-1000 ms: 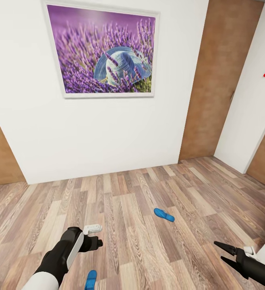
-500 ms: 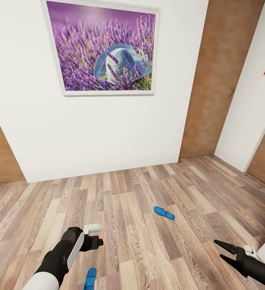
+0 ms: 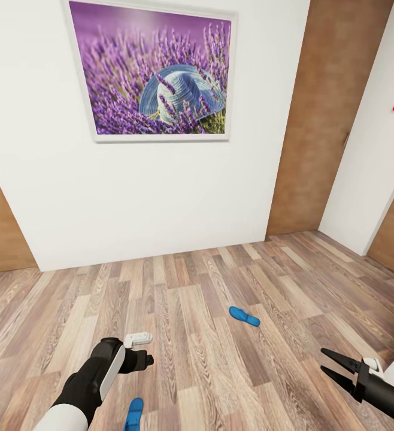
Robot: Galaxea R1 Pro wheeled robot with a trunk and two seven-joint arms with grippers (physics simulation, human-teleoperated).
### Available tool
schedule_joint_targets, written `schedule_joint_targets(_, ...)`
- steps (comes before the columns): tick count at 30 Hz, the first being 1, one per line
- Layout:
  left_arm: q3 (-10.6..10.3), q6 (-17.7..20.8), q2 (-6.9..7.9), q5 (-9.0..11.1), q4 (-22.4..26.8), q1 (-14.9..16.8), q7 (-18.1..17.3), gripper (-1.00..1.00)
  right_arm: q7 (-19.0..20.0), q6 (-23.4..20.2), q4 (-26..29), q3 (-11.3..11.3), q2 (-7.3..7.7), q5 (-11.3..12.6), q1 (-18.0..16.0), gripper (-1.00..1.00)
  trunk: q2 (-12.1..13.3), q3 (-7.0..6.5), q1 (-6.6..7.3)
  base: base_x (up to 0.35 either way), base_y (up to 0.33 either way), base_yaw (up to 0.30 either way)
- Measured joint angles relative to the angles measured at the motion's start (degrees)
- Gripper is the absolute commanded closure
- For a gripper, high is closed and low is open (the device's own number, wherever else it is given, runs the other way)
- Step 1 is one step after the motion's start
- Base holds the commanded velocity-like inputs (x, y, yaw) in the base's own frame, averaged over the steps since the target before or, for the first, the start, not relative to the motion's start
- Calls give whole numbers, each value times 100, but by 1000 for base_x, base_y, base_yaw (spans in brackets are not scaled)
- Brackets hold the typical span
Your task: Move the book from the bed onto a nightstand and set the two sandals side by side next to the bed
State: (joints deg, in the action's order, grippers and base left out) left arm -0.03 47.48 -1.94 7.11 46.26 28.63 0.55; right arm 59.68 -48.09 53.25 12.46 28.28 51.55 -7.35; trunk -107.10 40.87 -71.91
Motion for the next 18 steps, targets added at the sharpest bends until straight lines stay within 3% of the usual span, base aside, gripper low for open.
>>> schedule_joint_targets(18,3,0,0,0,3,0,0,-100,11,3,-23,8,-16,-20,0,-100,-722,323,-395,0,0,0)
